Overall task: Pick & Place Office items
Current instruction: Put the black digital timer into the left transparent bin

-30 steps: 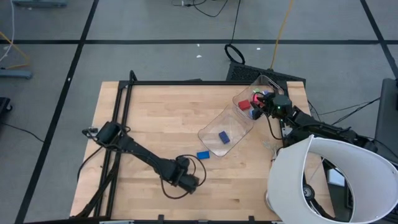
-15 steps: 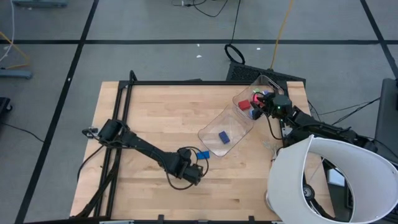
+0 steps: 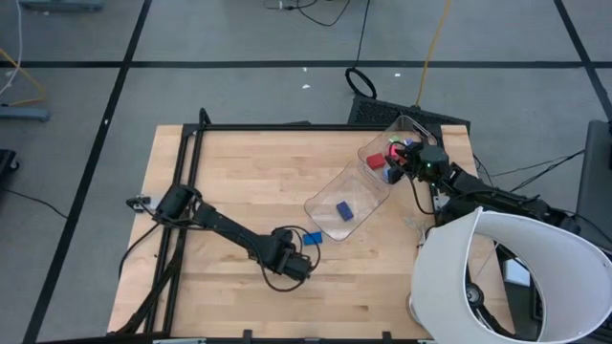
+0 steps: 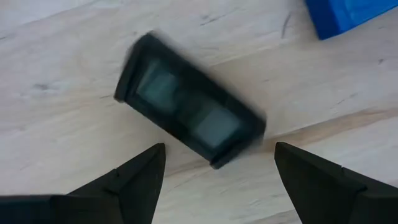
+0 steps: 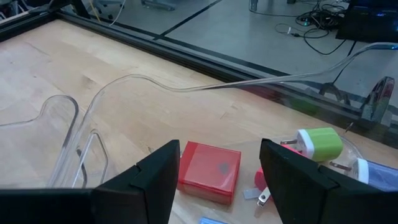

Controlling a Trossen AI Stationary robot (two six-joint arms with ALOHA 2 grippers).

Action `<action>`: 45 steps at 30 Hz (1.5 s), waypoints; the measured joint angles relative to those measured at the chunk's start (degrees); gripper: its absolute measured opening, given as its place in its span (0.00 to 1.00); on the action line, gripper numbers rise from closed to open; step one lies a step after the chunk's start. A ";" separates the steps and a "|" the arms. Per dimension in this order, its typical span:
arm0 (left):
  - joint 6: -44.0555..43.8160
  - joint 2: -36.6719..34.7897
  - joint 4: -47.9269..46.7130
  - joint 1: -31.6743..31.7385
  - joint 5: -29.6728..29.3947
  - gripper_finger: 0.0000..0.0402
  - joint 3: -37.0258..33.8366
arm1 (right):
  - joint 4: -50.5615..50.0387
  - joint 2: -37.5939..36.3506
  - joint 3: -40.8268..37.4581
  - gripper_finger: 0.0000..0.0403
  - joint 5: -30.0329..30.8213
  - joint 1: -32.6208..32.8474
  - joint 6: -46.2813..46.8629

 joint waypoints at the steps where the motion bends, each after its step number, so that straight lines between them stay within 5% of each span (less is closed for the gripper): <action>1: 0.00 0.00 -0.02 0.00 0.00 0.75 0.00 | -0.02 0.00 0.00 0.53 -0.01 0.01 -0.01; 14: 0.63 0.00 -0.46 0.33 -3.43 0.73 0.00 | -0.02 0.00 0.00 0.53 -0.01 0.00 -0.01; 23: 13.11 0.00 -0.70 0.09 -0.76 0.69 0.00 | -0.02 0.00 0.00 0.53 -0.01 0.01 -0.01; 35: 6.01 0.00 -12.20 0.20 -0.76 0.62 0.00 | -0.02 0.00 0.00 0.53 -0.01 -0.01 -0.01; 45: 9.41 0.00 -17.42 1.33 -2.95 0.58 0.00 | -0.03 0.00 0.00 0.53 -0.01 0.01 -0.01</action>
